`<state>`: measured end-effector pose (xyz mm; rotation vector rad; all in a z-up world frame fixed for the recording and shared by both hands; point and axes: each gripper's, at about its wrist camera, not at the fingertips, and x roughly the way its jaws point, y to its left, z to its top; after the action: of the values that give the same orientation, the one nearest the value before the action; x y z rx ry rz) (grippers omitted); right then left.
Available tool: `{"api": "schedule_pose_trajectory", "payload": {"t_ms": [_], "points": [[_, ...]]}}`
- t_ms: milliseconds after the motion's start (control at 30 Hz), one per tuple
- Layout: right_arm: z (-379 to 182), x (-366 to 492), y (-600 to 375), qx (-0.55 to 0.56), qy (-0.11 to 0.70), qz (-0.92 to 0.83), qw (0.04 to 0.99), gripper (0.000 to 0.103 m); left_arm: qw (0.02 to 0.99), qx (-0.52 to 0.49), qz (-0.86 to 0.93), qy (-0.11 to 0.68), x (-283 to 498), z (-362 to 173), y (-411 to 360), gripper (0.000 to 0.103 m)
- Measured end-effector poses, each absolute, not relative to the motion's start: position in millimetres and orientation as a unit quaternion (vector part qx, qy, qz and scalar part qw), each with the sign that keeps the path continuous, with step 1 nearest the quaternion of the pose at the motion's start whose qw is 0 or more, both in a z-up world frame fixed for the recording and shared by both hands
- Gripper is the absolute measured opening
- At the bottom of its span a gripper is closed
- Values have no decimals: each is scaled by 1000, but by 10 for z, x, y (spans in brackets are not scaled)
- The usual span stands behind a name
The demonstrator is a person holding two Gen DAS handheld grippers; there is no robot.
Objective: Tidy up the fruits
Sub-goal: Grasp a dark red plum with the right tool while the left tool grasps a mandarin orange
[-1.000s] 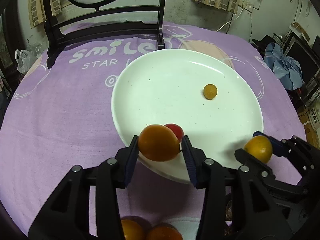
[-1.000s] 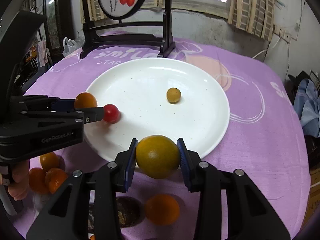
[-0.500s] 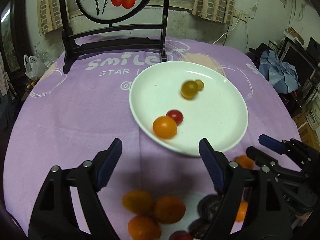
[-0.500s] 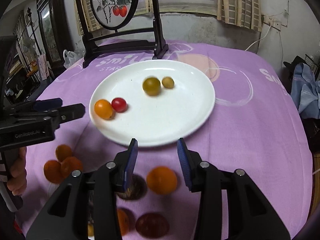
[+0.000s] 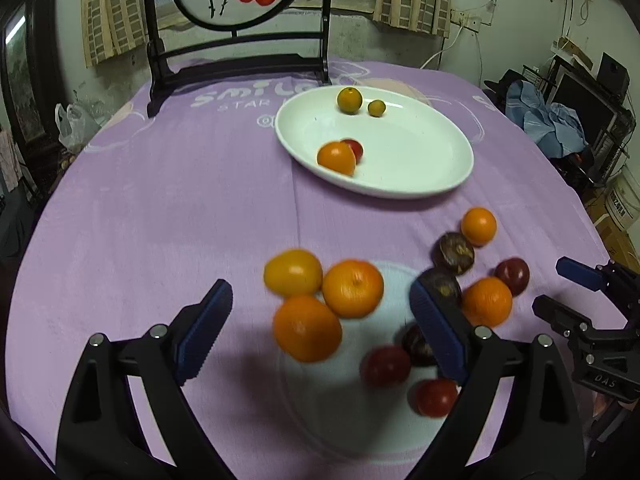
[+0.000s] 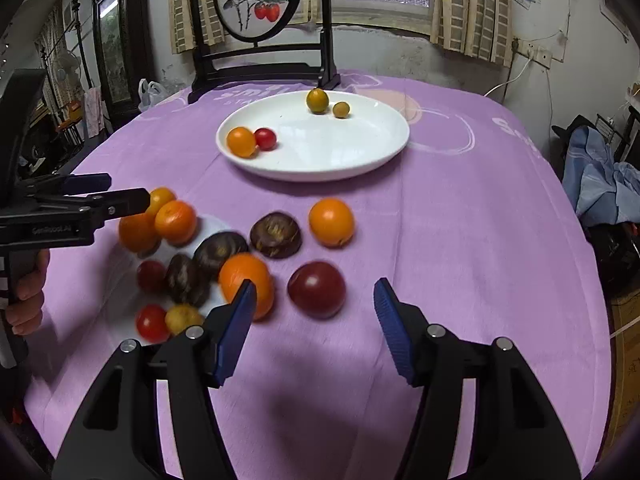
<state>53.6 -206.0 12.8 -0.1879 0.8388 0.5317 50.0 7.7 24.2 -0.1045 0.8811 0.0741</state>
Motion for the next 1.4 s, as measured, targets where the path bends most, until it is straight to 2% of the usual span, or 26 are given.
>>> {"api": "schedule_pose_trajectory", "payload": {"t_ms": [367,833,900,967,1400], "points": [[-67,259,-2007,-97,421,260,864,61,895,-65,14,442,314,-16,-8,92],[-216,861,-1936,-87,451,217,862,61,902,-51,-6,428,296,-42,-4,93],[-221,922,-1914,-82,447,220,863,56,902,-51,-5,428,294,-42,2,93],[-212,950,-1920,-72,440,239,863,40,900,-54,-5,432,305,-55,23,93],[-46,747,-2116,-41,406,258,876,39,894,-55,11,445,354,-109,144,93]]}}
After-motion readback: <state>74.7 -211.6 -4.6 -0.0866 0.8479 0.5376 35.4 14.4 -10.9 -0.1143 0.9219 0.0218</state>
